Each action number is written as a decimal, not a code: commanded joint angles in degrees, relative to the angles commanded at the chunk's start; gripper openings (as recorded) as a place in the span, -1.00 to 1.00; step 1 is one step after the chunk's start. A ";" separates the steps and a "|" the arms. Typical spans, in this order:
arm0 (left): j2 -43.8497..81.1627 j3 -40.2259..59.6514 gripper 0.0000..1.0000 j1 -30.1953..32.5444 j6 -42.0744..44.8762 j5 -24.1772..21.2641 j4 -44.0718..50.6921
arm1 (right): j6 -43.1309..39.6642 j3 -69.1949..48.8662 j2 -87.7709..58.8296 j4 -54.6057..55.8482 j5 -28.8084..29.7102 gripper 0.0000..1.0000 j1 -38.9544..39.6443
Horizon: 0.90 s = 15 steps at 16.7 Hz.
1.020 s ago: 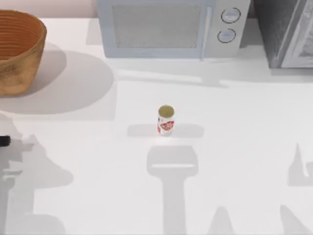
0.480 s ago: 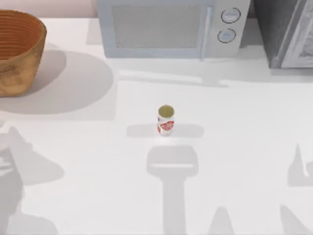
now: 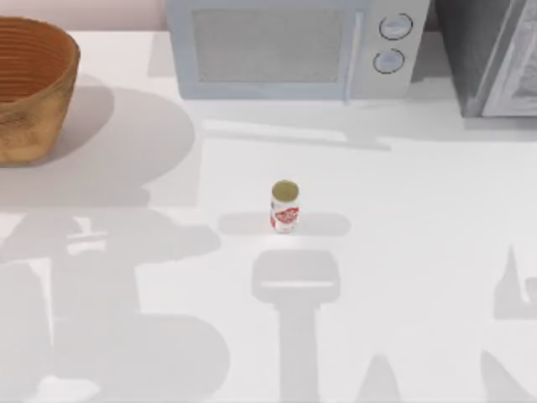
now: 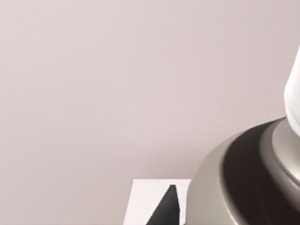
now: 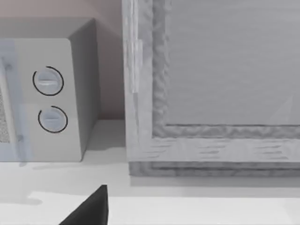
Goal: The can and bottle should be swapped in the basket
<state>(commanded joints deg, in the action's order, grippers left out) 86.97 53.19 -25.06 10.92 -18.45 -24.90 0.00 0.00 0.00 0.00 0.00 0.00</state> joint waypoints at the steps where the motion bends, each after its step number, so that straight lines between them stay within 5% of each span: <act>1: -0.01 3.44 -1.00 1.92 -1.04 0.50 4.31 | 0.00 0.00 0.00 0.00 0.00 1.00 0.00; 6: 0.97 15.88 -1.00 10.52 -6.06 2.82 17.89 | 0.00 0.00 0.00 0.00 0.00 1.00 0.00; 15: 3.12 17.49 -1.00 11.78 -6.66 3.34 16.65 | 0.00 0.00 0.00 0.00 0.00 1.00 0.00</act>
<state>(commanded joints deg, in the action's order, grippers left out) 90.09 70.68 -13.28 4.25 -15.11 -8.25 0.00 0.00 0.00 0.00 0.00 0.00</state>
